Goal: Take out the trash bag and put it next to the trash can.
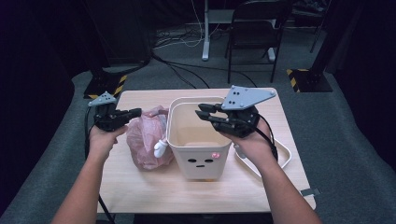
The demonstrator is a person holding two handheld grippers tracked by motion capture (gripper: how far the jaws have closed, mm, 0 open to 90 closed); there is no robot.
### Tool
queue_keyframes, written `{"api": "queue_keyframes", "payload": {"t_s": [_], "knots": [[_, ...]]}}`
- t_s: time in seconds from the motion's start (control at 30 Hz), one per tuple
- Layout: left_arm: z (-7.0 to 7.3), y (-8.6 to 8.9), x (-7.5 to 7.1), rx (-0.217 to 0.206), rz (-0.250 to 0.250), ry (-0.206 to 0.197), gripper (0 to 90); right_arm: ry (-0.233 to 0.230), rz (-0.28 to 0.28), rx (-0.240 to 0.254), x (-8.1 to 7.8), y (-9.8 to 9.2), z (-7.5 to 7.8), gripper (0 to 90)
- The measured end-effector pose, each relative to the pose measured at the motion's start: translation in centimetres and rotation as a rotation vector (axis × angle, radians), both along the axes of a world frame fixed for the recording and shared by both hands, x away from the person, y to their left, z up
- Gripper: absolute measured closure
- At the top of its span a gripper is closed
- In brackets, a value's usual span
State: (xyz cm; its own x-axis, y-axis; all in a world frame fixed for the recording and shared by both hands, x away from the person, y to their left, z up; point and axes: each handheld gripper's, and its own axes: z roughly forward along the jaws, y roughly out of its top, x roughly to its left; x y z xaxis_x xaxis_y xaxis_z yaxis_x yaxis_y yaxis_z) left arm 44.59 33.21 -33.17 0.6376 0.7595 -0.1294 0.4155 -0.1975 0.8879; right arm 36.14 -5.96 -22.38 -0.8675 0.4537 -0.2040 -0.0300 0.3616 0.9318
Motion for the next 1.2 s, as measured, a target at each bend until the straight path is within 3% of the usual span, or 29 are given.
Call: {"api": "queue_keyframes", "payload": {"t_s": [0.27,0.53,1.2], "knots": [[-2.6,-0.2,-0.2,0.022,0.000,0.023,89.9,0.001,-0.028,0.009,-0.6,-1.4,-0.8,76.4],[-4.4,-0.3,-0.4,0.004,0.002,0.034,89.8,0.010,-0.051,0.027,-0.8,-2.9,-1.3,75.9],[-5.8,-0.1,-0.8,0.004,0.014,0.013,88.0,0.039,-0.119,0.057,-0.9,-6.0,-3.3,71.3]]}}
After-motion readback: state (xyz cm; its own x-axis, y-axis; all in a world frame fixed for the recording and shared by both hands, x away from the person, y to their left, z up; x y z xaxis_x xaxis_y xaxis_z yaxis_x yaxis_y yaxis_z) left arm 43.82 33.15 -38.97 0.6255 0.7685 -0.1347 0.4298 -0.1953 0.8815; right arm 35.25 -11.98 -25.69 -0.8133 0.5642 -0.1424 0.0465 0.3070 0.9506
